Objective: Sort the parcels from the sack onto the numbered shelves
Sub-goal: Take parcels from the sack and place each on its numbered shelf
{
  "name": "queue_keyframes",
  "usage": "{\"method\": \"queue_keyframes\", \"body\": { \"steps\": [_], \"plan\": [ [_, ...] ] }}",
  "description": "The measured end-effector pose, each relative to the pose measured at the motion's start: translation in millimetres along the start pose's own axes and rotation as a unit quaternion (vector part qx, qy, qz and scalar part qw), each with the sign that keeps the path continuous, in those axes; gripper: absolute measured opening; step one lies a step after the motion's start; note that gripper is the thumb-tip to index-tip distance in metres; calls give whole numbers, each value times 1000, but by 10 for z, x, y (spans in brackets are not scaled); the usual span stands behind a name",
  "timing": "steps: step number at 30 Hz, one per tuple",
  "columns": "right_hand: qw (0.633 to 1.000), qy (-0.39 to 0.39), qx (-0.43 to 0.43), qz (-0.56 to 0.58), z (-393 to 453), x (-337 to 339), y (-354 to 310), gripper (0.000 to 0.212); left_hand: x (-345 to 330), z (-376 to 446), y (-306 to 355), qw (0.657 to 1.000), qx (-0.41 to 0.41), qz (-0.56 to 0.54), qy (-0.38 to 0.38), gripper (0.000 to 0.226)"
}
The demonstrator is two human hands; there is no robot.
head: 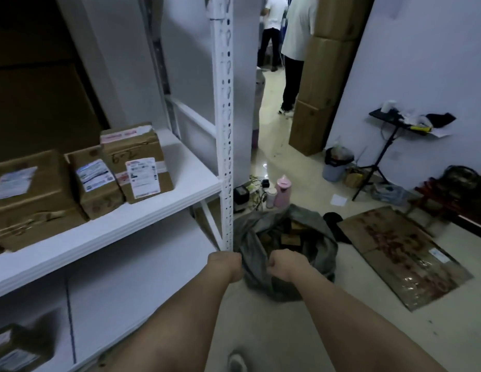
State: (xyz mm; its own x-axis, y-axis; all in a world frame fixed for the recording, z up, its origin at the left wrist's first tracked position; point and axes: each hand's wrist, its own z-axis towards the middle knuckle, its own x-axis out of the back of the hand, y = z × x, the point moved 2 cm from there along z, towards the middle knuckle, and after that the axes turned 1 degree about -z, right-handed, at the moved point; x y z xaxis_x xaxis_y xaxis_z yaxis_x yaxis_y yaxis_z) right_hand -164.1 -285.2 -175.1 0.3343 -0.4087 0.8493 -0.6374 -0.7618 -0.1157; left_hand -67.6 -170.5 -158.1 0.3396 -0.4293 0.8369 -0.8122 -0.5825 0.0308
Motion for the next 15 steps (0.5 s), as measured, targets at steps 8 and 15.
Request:
{"method": "queue_keyframes", "body": {
  "steps": [8, 15],
  "plan": [
    [999, -45, -14, -16, 1004, 467, 698, 29, 470, 1386, 287, 998, -29, -13, -51, 39],
    [996, -88, -32, 4, 1701, 875, 1210, 34, 1038, 2179, 466, 996, -41, 6, -74, 35]
  ]
}}
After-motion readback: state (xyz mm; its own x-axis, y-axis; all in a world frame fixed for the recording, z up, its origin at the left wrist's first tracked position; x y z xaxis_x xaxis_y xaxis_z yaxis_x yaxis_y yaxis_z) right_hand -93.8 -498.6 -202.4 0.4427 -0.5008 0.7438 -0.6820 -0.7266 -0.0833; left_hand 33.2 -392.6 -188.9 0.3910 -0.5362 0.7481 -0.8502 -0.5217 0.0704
